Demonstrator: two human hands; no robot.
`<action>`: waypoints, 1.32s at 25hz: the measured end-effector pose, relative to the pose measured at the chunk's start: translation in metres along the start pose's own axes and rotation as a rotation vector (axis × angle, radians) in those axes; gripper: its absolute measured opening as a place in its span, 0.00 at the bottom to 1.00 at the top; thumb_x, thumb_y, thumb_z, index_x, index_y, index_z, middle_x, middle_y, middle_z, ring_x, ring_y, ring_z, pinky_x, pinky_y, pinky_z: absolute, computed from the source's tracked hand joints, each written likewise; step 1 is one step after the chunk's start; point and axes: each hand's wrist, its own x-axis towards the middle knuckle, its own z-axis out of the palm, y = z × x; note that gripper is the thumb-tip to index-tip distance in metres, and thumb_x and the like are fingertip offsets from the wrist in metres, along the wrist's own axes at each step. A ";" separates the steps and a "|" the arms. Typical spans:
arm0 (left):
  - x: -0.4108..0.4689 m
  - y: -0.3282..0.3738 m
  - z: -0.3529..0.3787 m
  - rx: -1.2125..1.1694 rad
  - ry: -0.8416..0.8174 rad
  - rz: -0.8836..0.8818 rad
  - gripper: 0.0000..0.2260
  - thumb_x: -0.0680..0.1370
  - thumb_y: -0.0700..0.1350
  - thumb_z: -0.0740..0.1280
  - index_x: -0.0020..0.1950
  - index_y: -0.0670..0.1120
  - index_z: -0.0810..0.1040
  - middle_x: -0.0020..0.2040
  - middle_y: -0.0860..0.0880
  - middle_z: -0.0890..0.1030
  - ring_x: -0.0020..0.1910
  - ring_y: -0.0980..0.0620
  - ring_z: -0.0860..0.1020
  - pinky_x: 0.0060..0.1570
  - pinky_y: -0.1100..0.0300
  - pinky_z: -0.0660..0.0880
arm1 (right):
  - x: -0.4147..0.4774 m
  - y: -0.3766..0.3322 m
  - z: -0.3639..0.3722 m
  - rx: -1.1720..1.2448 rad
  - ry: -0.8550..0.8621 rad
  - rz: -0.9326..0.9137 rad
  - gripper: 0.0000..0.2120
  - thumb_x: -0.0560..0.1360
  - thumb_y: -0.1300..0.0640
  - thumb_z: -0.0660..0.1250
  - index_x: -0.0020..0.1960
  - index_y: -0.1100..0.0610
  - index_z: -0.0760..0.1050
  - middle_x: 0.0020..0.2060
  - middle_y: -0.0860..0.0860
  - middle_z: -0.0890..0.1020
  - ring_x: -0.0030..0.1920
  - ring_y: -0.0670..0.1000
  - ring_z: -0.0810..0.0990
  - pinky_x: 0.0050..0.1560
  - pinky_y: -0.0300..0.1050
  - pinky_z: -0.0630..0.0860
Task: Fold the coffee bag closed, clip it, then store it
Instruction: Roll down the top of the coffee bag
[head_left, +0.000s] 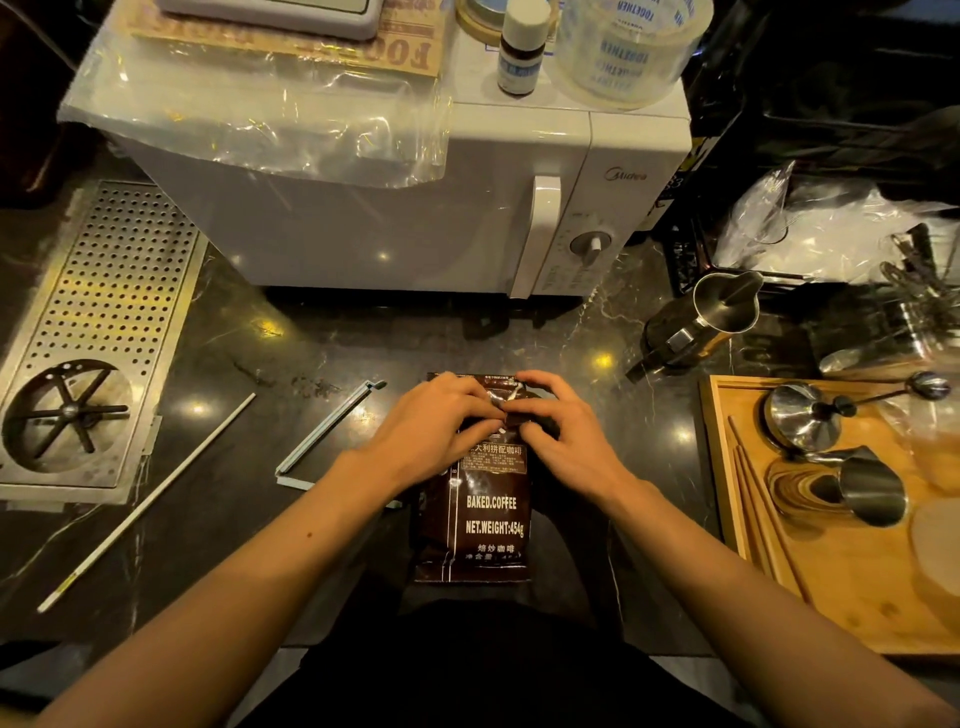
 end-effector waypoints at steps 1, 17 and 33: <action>-0.002 0.000 0.002 -0.008 0.008 -0.002 0.11 0.79 0.52 0.65 0.57 0.51 0.83 0.54 0.52 0.83 0.54 0.50 0.77 0.52 0.51 0.76 | -0.001 0.001 0.000 0.008 -0.003 0.012 0.14 0.76 0.65 0.64 0.59 0.55 0.82 0.67 0.47 0.71 0.68 0.46 0.70 0.67 0.41 0.69; 0.022 -0.025 -0.018 -0.558 -0.141 -0.504 0.18 0.72 0.41 0.75 0.61 0.46 0.79 0.55 0.46 0.82 0.54 0.48 0.82 0.56 0.48 0.79 | 0.051 -0.008 -0.004 0.221 -0.113 0.285 0.17 0.73 0.64 0.73 0.61 0.57 0.76 0.47 0.53 0.80 0.47 0.48 0.79 0.42 0.31 0.75; -0.018 0.031 -0.051 -0.747 0.362 -0.180 0.05 0.72 0.42 0.75 0.46 0.51 0.86 0.42 0.53 0.85 0.44 0.56 0.83 0.44 0.66 0.76 | -0.001 -0.074 -0.023 0.497 0.200 -0.158 0.15 0.68 0.67 0.75 0.43 0.47 0.85 0.38 0.45 0.86 0.41 0.45 0.84 0.45 0.40 0.81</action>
